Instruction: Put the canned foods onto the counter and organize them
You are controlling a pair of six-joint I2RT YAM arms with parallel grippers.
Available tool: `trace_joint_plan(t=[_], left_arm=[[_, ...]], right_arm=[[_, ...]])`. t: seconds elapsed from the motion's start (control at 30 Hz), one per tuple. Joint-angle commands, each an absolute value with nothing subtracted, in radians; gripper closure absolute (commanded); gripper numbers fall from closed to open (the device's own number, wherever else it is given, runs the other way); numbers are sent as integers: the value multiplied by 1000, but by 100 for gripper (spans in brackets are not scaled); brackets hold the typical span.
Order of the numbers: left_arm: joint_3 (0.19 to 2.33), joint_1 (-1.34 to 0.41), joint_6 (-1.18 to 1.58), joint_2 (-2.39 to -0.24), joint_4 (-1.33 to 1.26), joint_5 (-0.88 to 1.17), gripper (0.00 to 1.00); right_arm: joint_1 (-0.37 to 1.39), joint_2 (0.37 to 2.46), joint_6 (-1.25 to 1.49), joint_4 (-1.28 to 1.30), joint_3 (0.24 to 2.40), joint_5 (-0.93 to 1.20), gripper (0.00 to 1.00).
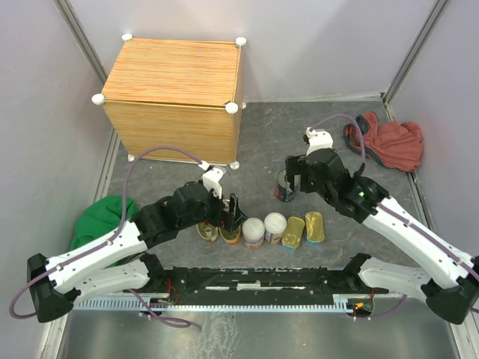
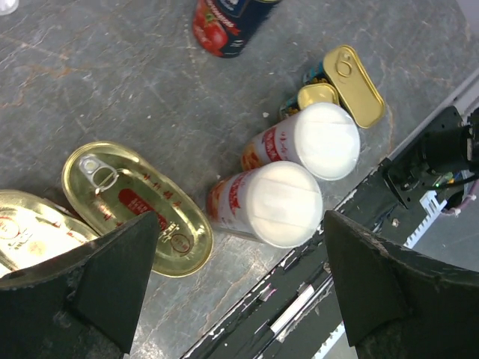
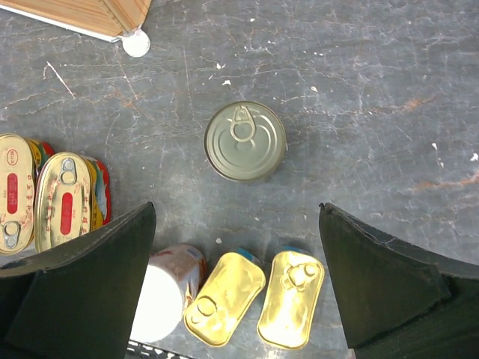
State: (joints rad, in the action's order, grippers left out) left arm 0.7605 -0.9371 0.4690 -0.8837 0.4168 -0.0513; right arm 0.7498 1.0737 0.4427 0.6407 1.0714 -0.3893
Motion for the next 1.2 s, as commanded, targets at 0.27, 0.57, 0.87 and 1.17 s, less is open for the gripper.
trace_joint_plan(t=[0.27,0.57,0.87,1.17], left_arm=[[748,-1245,334,-962,273,-300,3],[656,-1314,320,-990,158,-379,2],[601,-1321,299,-1023,59,-375,1],[580,-1321,278,-1071,-19,-399,0]], right_arm=[[783,905,508,807,1019,-451,3],[784,861,530,862,1009,-440,4],[784,835,548,886,992,-439,4],[784,827,563,890,987,-434,4]])
